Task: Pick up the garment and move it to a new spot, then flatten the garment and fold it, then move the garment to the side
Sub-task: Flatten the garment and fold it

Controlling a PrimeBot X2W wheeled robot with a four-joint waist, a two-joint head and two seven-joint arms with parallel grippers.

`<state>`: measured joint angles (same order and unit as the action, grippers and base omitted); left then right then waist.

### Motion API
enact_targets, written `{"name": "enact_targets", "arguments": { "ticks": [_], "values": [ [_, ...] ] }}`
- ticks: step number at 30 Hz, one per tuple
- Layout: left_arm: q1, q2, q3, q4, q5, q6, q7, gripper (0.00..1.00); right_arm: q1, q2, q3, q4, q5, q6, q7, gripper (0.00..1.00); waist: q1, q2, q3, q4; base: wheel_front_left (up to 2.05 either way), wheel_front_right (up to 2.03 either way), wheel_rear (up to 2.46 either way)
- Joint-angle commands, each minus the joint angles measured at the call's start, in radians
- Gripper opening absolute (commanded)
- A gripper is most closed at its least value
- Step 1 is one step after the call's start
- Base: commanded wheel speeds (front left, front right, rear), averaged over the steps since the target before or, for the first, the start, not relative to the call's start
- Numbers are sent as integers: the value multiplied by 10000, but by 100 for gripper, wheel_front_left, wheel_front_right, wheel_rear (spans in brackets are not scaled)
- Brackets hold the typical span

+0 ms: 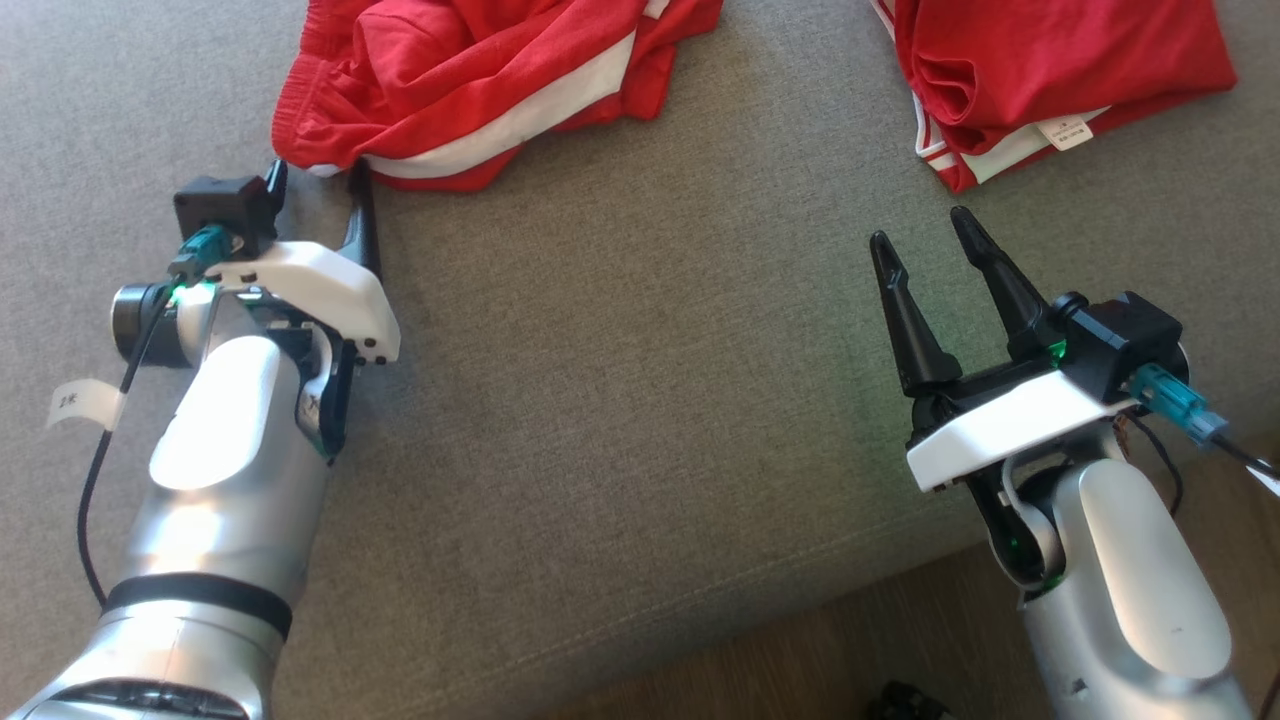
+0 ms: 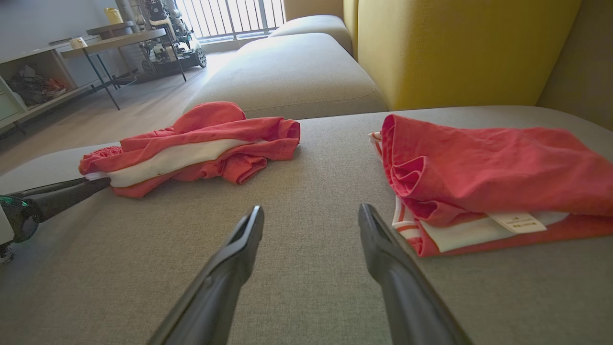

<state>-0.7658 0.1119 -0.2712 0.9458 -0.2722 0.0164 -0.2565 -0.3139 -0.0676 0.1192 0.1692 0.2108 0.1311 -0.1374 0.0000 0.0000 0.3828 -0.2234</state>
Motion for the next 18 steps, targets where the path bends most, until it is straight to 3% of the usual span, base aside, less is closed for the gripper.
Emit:
{"name": "enact_targets", "arguments": {
  "ticks": [1, 2, 3, 4, 18],
  "values": [
    [-337, 264, 192, -163, 86, -58, -52, 100, 68, 111, 136, -285, -55, -4, -11, 100, 0, 0, 1, 2, 0, 0, 0],
    [-358, 248, 178, -155, 87, -90, -52, 100, 62, 115, 131, -276, -62, -4, -11, 100, 0, 0, -1, 7, 0, 0, 0],
    [-373, 234, 173, -190, 84, -133, -52, 36, 59, 118, 124, -267, -70, -4, -12, 100, 0, 0, -5, 18, 0, 0, 0],
    [-378, 229, 184, -247, 83, -149, -52, 0, 59, 121, 114, -256, -78, -4, -15, 100, 0, 0, -15, 36, 0, 0, 0],
    [905, 321, 506, -3321, 378, -159, -53, 0, 222, 142, -99, -43, -233, -4, 120, 100, 0, 0, -745, 942, 0, 0, 0]
  ]
}}
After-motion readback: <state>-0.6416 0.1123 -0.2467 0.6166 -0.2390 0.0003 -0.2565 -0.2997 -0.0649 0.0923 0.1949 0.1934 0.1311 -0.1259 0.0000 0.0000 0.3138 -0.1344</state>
